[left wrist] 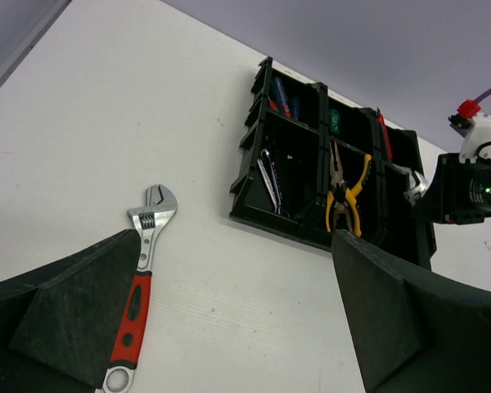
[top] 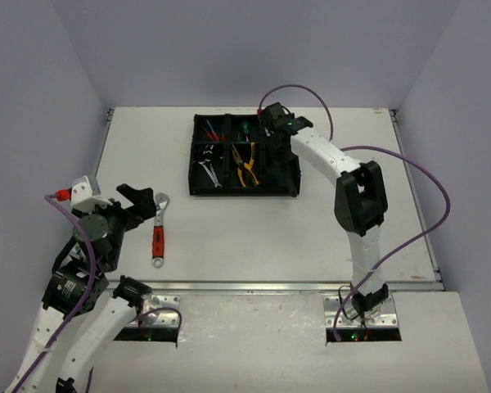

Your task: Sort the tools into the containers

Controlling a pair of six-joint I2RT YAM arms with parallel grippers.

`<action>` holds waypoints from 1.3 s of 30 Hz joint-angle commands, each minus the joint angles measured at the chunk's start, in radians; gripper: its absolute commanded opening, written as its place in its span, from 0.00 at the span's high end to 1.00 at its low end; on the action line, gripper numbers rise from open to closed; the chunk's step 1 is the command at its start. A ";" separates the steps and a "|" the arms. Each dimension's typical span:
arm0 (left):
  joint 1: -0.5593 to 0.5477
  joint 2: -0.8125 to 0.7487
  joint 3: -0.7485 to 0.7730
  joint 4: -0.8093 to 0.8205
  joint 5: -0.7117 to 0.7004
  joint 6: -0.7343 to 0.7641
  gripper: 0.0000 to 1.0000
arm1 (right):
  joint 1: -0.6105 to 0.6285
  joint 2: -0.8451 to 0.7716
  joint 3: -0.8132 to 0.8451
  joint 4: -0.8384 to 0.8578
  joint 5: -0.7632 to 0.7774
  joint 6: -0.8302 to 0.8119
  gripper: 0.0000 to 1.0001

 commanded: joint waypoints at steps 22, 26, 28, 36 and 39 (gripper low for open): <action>0.007 0.125 0.006 0.046 0.013 0.015 0.00 | -0.033 -0.034 0.127 -0.004 -0.032 -0.037 0.19; 0.007 0.303 0.035 0.009 -0.002 0.003 0.00 | -0.031 -0.233 -0.038 0.012 -0.055 0.060 0.01; 0.007 0.422 0.056 -0.010 -0.004 -0.003 0.00 | -0.031 -0.364 -0.191 0.058 -0.083 0.114 0.01; 0.214 0.818 0.104 0.033 0.244 -0.013 0.00 | -0.033 -0.759 -0.771 0.318 -0.371 0.194 0.01; 0.332 0.995 0.120 0.051 0.312 -0.034 0.00 | -0.032 -0.826 -0.873 0.340 -0.428 0.184 0.01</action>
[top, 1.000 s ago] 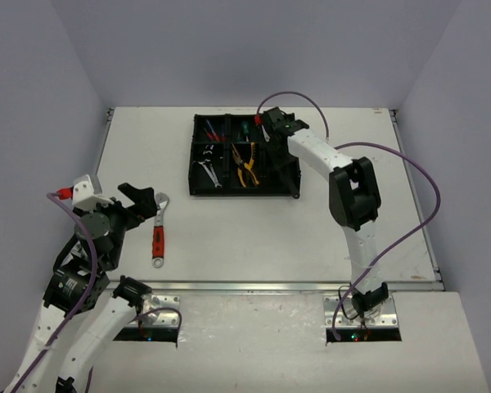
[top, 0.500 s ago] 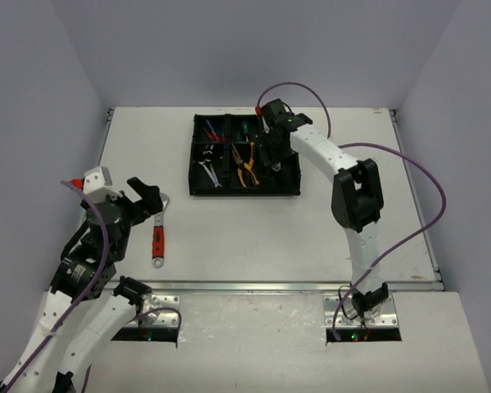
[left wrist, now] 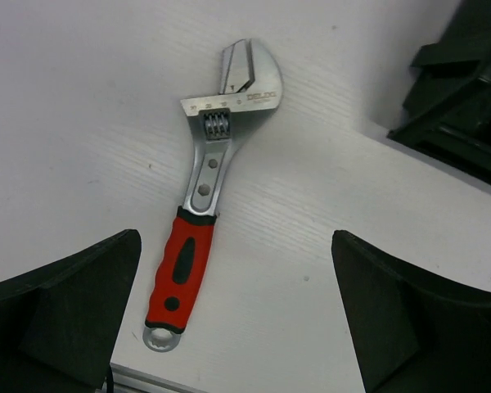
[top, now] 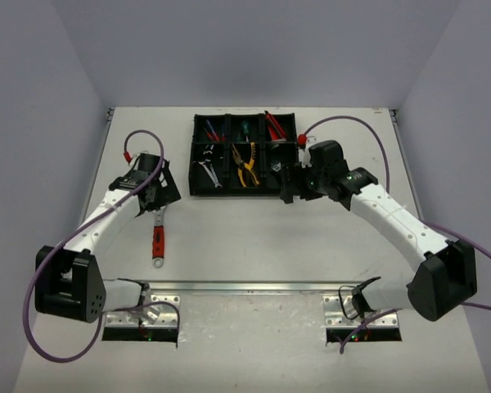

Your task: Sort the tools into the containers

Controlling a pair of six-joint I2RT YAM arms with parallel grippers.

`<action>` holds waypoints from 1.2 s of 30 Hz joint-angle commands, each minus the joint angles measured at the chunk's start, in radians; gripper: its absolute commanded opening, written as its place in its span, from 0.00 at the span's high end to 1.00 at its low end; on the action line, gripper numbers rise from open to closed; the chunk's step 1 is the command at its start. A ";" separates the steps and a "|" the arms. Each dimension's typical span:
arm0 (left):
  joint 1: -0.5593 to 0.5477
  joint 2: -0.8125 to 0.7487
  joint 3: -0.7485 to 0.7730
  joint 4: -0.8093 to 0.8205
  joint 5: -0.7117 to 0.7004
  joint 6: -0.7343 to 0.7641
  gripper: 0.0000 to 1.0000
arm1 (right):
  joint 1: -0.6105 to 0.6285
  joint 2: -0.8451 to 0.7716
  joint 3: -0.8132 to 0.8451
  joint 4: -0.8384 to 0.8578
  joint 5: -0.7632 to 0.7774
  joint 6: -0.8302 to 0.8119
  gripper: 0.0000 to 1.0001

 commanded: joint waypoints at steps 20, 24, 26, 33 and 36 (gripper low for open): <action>0.212 0.478 0.003 0.094 0.189 -0.021 0.59 | -0.010 -0.142 -0.179 0.127 -0.104 -0.071 0.01; 0.211 0.528 -0.003 0.105 0.199 -0.029 0.80 | -0.021 -0.171 -0.193 0.129 -0.100 -0.074 0.01; 0.211 0.523 -0.014 0.115 0.200 -0.036 0.93 | -0.026 -0.185 -0.199 0.135 -0.104 -0.072 0.01; 0.208 0.282 -0.074 0.116 0.144 -0.077 1.00 | -0.031 -0.181 -0.217 0.171 -0.224 -0.075 0.01; 0.206 0.157 -0.114 0.130 0.142 -0.102 1.00 | -0.030 -0.181 -0.224 0.200 -0.315 -0.080 0.01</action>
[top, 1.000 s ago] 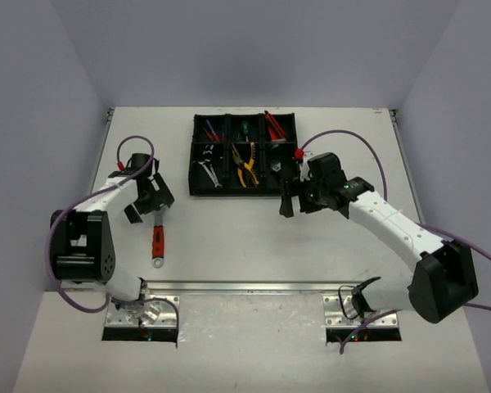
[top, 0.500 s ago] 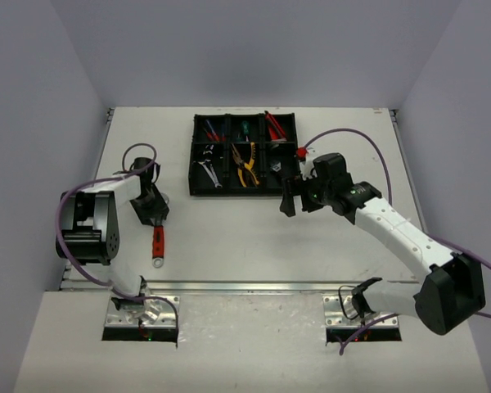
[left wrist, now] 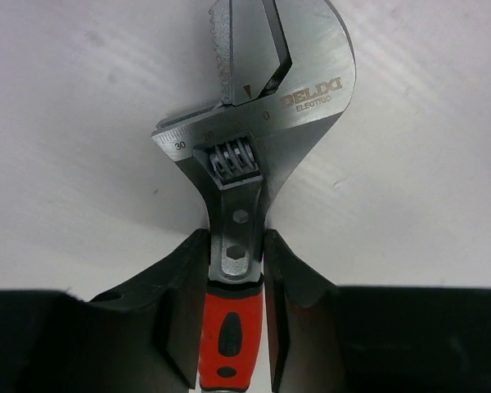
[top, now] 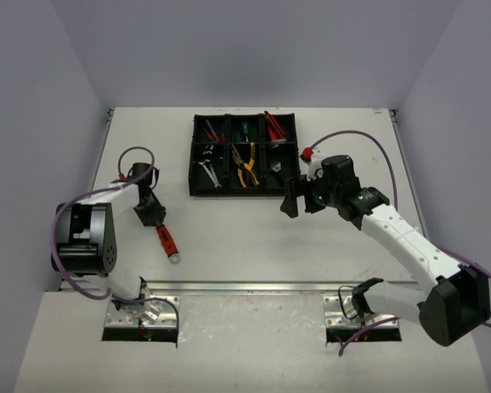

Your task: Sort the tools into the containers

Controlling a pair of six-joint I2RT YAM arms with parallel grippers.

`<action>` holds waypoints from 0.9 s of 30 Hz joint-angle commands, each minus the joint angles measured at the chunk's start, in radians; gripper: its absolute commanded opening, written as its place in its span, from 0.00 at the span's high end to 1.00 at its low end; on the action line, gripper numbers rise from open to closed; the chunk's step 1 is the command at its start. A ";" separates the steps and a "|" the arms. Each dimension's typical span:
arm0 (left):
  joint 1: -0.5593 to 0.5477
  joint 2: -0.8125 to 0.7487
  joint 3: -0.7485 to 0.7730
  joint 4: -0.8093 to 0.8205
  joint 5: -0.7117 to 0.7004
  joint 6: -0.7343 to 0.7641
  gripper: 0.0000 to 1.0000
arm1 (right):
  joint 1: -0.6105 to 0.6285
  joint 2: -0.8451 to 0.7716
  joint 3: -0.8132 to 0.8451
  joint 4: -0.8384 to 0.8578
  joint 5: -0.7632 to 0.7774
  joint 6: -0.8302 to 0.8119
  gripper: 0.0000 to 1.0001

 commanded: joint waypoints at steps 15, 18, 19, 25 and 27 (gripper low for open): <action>-0.120 -0.507 -0.163 0.078 0.151 -0.084 1.00 | 0.202 0.115 -0.039 0.440 -0.463 0.121 0.01; -0.155 -0.556 -0.168 0.090 0.196 -0.109 1.00 | 0.325 0.229 -0.012 0.539 -0.455 0.136 0.02; -0.168 -0.577 -0.167 0.091 0.210 -0.126 1.00 | 0.361 0.274 -0.001 0.585 -0.453 0.157 0.03; -0.221 -0.696 -0.160 0.105 0.294 -0.214 1.00 | 0.438 0.418 0.051 0.693 -0.376 0.244 0.04; -0.223 -0.740 -0.162 0.115 0.317 -0.254 1.00 | 0.458 0.443 0.059 0.744 -0.342 0.298 0.05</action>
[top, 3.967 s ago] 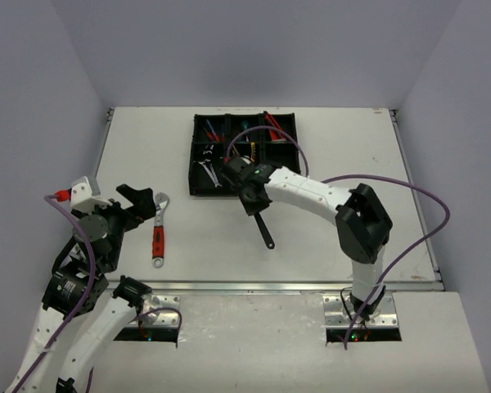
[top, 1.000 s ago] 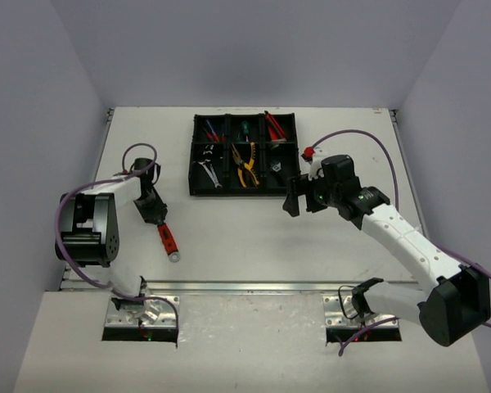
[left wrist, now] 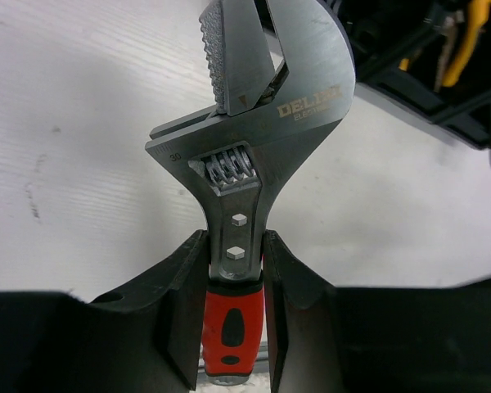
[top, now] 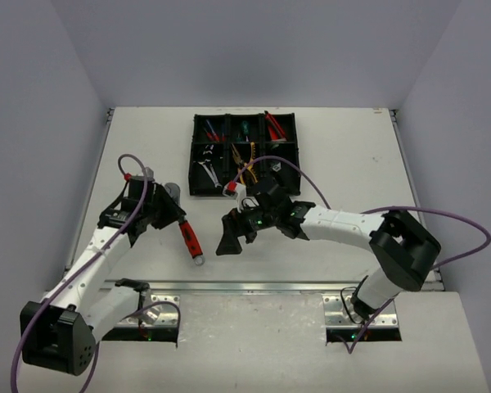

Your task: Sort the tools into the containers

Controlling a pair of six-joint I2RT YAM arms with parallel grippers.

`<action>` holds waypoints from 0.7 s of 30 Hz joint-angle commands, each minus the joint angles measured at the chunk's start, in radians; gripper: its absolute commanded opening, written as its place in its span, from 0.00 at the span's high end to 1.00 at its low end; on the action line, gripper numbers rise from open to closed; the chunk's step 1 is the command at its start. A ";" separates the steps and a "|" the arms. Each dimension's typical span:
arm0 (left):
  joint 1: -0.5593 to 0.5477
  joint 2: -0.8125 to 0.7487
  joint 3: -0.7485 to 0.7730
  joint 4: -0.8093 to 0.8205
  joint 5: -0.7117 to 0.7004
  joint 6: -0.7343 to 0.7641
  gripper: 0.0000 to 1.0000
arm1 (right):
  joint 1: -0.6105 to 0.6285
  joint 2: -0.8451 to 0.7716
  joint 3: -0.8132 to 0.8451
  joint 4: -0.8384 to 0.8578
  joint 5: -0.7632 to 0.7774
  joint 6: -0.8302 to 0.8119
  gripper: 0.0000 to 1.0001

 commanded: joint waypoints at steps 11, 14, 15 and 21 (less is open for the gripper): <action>-0.014 -0.227 -0.024 0.208 0.184 -0.225 1.00 | 0.086 0.192 0.215 0.237 0.017 0.188 0.32; -0.015 -0.242 -0.025 0.226 0.194 -0.235 1.00 | 0.097 0.211 0.253 0.215 0.014 0.186 0.57; -0.015 -0.244 -0.024 0.229 0.195 -0.236 1.00 | 0.099 0.214 0.257 0.218 0.009 0.190 0.67; -0.014 -0.244 0.014 0.230 0.167 -0.200 0.67 | 0.098 0.168 0.262 0.093 0.068 0.189 1.00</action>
